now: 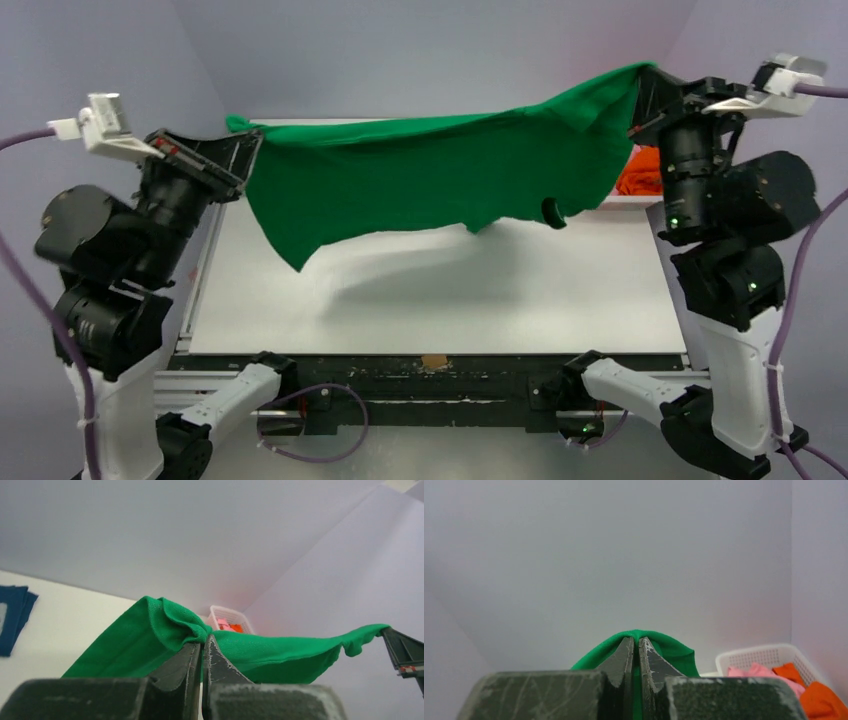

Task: Fold and stack the t-shirts
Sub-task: Flatten out the tshirt

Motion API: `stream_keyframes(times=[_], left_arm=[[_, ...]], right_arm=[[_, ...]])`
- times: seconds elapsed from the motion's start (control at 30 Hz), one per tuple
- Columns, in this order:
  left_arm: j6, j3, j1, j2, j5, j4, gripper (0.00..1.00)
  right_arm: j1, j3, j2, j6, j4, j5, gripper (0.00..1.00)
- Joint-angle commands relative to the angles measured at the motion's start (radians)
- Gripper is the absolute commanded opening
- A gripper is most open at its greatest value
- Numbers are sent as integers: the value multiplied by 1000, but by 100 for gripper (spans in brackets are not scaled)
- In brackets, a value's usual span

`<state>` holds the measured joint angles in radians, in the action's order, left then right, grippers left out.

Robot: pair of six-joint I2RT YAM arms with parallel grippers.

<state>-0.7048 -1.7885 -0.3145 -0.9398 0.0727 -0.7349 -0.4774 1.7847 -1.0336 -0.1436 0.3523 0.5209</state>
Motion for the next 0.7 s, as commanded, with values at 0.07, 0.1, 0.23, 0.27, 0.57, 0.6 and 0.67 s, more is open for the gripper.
stream_keyframes(times=[0.07, 0.1, 0.23, 0.27, 0.57, 0.6, 0.67], left_arm=[[74, -126, 0, 84, -96, -16, 0], [77, -143, 0, 92, -100, -29, 0], [82, -160, 0, 136, -138, -32, 0], [82, -164, 0, 144, -148, -32, 0], [52, -77, 0, 149, -147, -46, 0], [51, -58, 1, 140, -125, -48, 0], [47, -11, 0, 117, -47, -52, 0]], right_arm=[[3, 218, 24, 69, 97, -210, 0], [2, 245, 28, 71, 107, -239, 0], [3, 323, 53, 79, 143, -321, 0], [2, 329, 61, 80, 143, -332, 0], [2, 200, 95, 123, 120, -260, 0], [2, 175, 88, 135, 110, -243, 0], [2, 117, 69, 152, 87, -193, 0]])
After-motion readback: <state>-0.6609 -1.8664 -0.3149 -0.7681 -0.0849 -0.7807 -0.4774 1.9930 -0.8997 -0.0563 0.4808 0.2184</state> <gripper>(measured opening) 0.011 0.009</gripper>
